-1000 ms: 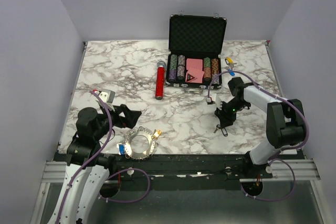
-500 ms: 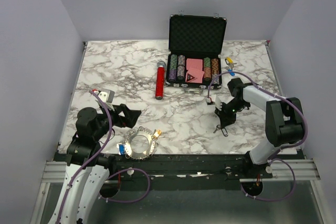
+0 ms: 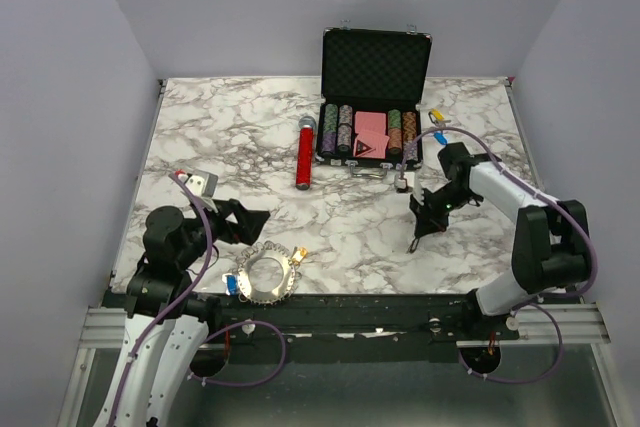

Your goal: Put the keys on the keyring

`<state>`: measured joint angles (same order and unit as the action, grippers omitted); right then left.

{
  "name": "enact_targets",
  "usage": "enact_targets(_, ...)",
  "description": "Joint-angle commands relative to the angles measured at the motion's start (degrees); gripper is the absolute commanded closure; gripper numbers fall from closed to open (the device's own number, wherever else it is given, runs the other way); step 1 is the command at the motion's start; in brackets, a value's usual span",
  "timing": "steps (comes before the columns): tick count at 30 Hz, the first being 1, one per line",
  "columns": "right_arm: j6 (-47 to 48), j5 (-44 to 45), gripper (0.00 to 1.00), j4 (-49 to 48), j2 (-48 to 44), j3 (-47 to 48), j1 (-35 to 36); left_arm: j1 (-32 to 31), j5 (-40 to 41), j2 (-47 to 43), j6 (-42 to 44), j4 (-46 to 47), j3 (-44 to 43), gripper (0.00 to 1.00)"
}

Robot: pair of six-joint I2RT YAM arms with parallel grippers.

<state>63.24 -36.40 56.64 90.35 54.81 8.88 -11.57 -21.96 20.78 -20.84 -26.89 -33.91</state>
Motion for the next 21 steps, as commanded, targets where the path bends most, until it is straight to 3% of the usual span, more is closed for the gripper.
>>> enact_targets(1, 5.8, -10.3, 0.99, 3.8, -5.1, 1.0, -0.1, 0.7, -4.9, -1.4, -1.8, 3.8, 1.6, 0.01)
enact_targets(5, 12.1, -17.5, 0.99, 6.5, -8.0, -0.3, 0.8, 0.7, -14.4, -1.6, -7.3, 12.2, 5.5, 0.01)
enact_targets(9, 22.8, -25.5, 0.99, 12.3, -9.7, -1.5, 1.1, -1.1, -20.6, -2.8, -15.7, 26.6, 11.6, 0.01)
enact_targets(13, 45.7, -33.1, 0.99, 24.9, -8.3, -3.4, 1.5, -8.1, -18.1, -5.2, -14.3, 30.2, 13.4, 0.02)
enact_targets(17, 47.5, -34.7, 0.99, 24.7, -6.9, -3.9, 3.9, -15.8, -15.8, -5.1, -11.3, 32.3, 14.2, 0.08)
enact_targets(21, 49.9, -33.7, 0.99, 24.7, -7.8, -4.4, 5.9, -27.2, -8.6, -2.0, -6.1, 32.9, 13.9, 0.15)
